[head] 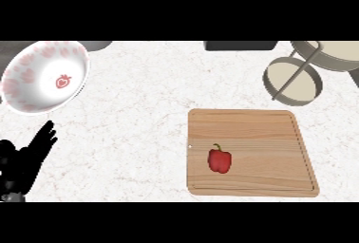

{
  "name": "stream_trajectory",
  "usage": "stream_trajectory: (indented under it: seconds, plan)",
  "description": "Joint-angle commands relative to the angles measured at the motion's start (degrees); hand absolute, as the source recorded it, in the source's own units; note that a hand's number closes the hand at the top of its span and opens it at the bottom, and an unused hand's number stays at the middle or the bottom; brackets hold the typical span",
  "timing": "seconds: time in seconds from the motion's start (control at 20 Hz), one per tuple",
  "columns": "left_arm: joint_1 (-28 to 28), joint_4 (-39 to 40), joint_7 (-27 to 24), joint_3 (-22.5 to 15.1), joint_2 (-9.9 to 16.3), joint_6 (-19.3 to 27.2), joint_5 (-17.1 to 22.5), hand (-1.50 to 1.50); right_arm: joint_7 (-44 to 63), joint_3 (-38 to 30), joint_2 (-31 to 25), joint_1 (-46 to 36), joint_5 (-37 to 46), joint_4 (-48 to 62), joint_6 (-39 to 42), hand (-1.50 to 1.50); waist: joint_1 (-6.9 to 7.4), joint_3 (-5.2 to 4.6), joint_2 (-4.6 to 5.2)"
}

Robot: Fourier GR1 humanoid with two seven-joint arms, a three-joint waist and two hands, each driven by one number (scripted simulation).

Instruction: Pick the tomato from the cutting board and place it in the tiered basket

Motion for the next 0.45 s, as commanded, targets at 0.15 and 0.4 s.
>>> stream_trajectory:
  seconds: [0.15, 0.4]
  plan:
    - [4.4, -2.1, 0.6, 1.1, 0.2, -0.5, 0.8, 0.00, -6.3, -8.9, 0.0, 6.5, -11.8, -11.6, -4.6, -1.50, -2.94, 0.12, -1.61]
    - [6.2, -1.4, -1.7, 2.9, 0.3, 0.3, 1.1, 0.00, -11.2, -13.4, -0.6, 14.0, -20.2, -21.2, 2.1, -1.50, -4.82, 0.05, -2.02]
